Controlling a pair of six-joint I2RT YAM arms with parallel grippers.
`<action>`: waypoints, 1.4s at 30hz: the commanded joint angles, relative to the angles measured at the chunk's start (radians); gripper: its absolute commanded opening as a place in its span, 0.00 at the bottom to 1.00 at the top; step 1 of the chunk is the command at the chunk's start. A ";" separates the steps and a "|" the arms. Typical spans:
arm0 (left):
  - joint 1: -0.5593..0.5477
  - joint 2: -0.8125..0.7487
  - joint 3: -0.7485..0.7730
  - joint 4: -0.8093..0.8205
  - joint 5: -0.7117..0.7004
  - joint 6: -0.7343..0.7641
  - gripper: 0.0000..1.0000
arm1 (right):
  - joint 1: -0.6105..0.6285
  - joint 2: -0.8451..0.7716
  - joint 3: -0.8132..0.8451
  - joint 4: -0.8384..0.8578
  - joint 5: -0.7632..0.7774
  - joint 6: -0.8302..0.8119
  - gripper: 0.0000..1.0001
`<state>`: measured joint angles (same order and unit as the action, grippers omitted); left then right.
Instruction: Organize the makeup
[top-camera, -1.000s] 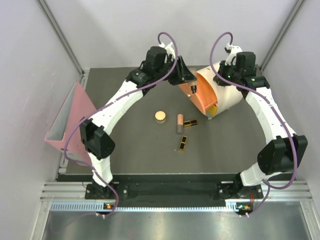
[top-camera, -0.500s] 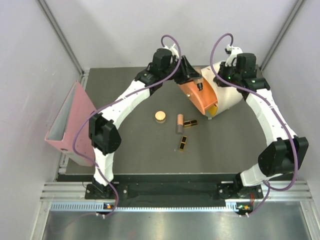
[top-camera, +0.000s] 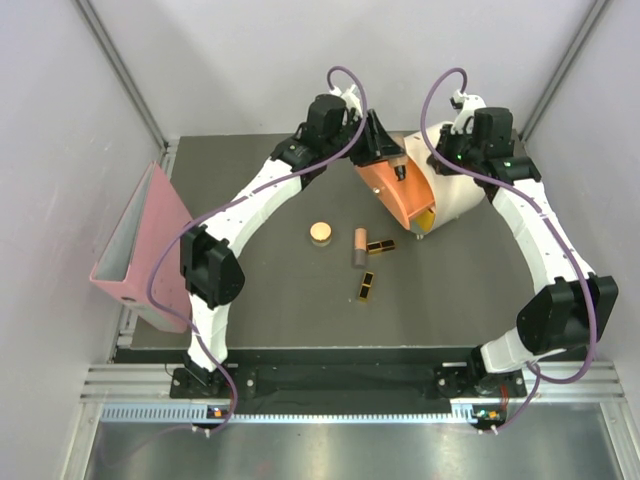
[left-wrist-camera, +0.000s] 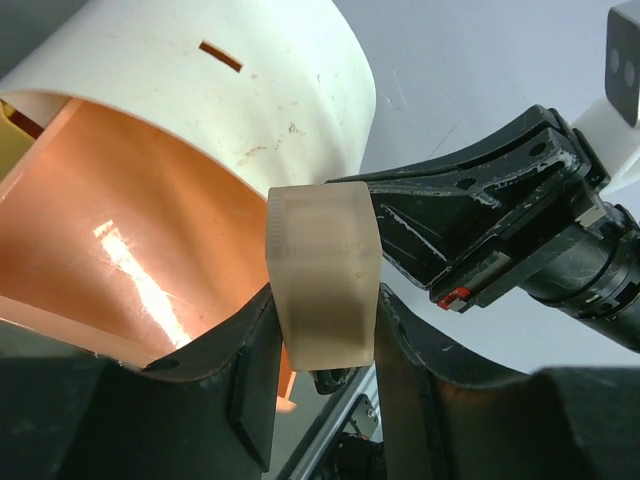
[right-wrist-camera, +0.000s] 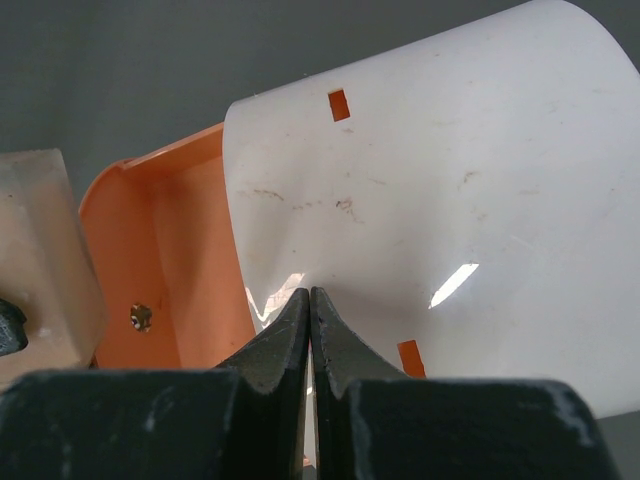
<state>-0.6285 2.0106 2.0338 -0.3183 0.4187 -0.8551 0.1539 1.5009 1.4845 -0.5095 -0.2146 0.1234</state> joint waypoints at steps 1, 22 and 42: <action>-0.004 -0.009 0.092 0.019 -0.018 0.128 0.43 | -0.004 0.024 -0.047 -0.133 0.006 -0.011 0.01; 0.016 -0.022 0.124 -0.038 -0.139 0.326 0.50 | -0.007 0.039 -0.041 -0.139 0.006 -0.031 0.02; 0.147 -0.463 -0.617 -0.176 -0.037 0.292 0.49 | -0.011 0.053 -0.020 -0.150 -0.008 -0.038 0.02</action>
<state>-0.4725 1.5852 1.5902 -0.5220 0.3103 -0.5304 0.1474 1.5063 1.4883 -0.5148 -0.2321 0.1047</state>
